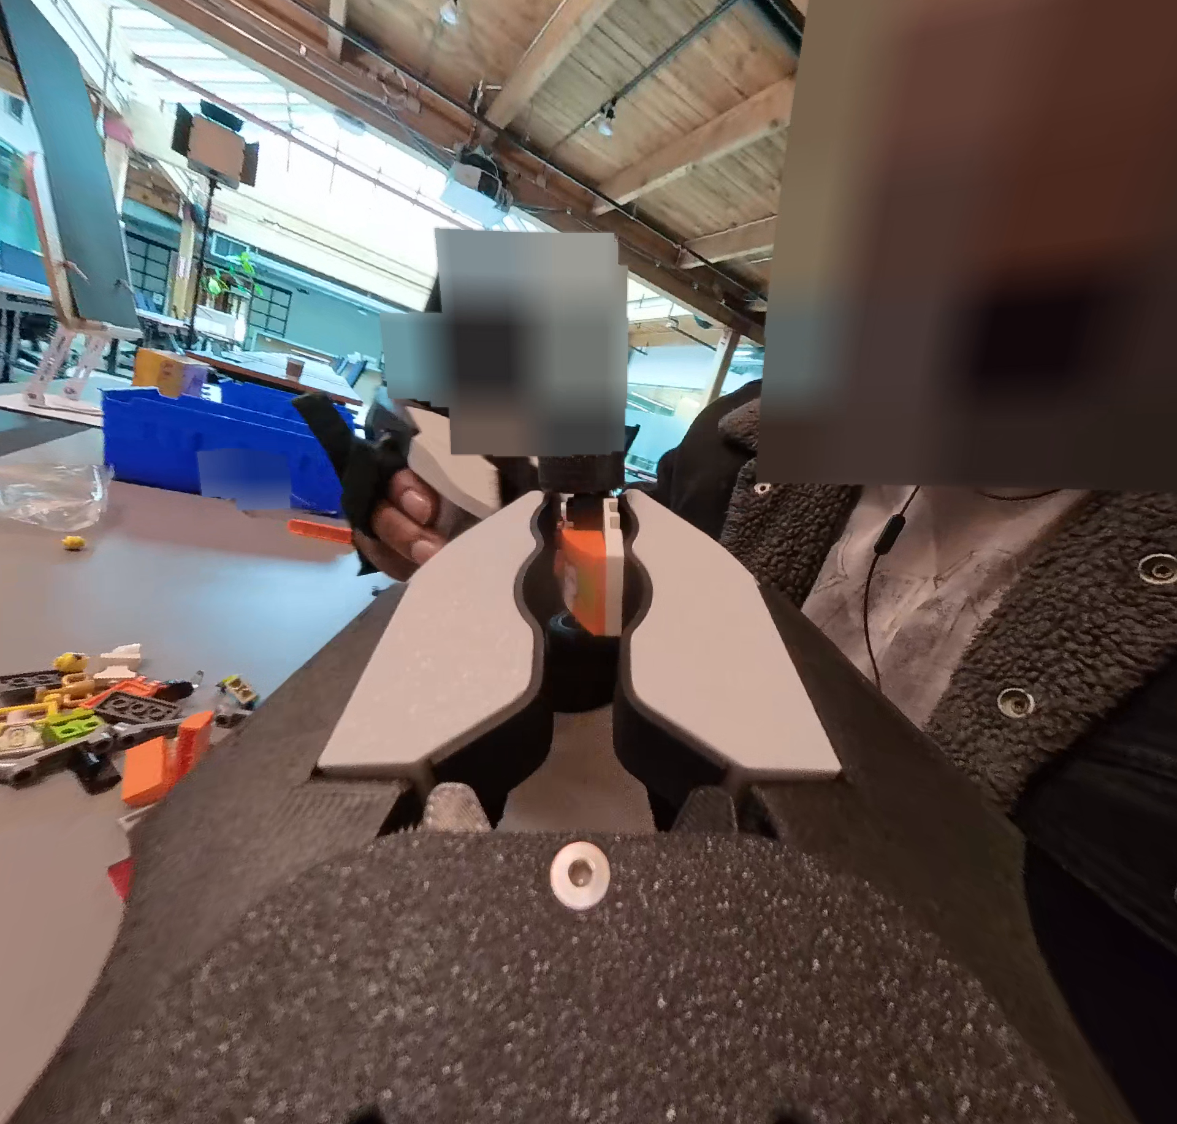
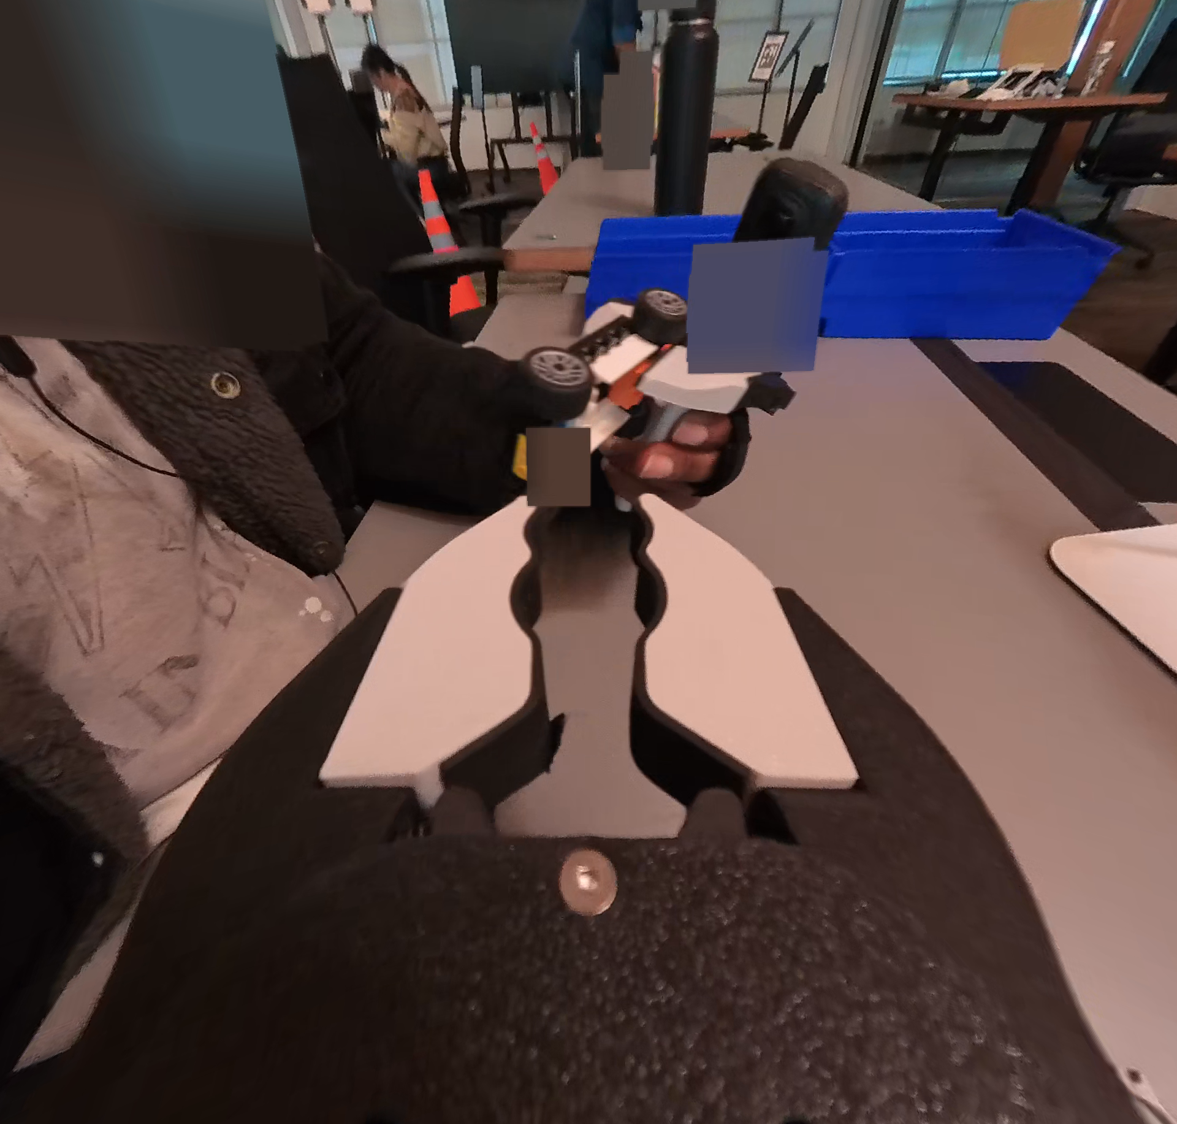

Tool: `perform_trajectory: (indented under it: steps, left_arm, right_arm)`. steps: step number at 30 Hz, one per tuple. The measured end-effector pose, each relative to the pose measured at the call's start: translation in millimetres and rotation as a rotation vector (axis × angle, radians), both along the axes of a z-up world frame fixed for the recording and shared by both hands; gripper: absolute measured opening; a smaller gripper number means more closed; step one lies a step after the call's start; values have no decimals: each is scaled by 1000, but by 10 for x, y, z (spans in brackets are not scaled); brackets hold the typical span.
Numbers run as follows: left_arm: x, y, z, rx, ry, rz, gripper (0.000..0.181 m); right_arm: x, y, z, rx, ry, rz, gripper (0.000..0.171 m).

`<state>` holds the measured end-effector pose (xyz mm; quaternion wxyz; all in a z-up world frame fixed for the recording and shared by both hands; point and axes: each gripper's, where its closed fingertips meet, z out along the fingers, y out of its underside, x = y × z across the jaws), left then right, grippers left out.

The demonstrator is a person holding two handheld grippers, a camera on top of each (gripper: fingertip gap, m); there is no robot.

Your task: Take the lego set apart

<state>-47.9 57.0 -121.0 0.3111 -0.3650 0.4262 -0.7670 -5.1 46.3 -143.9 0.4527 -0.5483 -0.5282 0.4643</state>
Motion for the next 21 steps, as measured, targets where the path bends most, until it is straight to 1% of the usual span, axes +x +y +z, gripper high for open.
perform_trajectory:
  steps: [1,2,4,7,10,14,16,18,19,20,21]
  left_arm:
    - [0,16,-5,8,-1,18,18]
    - [7,22,-14,23,1,33,18]
    - [33,6,-29,64,6,61,18]
    - [32,61,-16,124,-7,150,18]
    - [73,241,-63,114,54,266,29]
    - [96,424,-102,83,99,368,37]
    - [88,477,-140,70,124,385,39]
    - [78,516,-159,56,133,398,43]
    - [56,540,-146,44,125,404,46]
    - [29,555,-137,28,125,398,54]
    - [13,562,-141,-1,139,374,57]
  right_arm:
    - [-38,-43,13,19,-7,2,31]
    - [-81,-72,24,40,-16,-3,34]
    - [-165,-38,12,123,-58,-74,35]
    - [-196,27,1,289,-114,-175,23]
    - [-95,201,64,509,-145,-328,14]
    - [-35,315,62,845,-230,-467,13]
    - [-34,349,49,996,-259,-514,14]
    - [-32,362,49,1066,-267,-543,15]
    - [-10,383,70,1106,-274,-572,14]
    - [16,397,94,1138,-276,-593,13]
    - [45,412,123,1156,-275,-611,12]
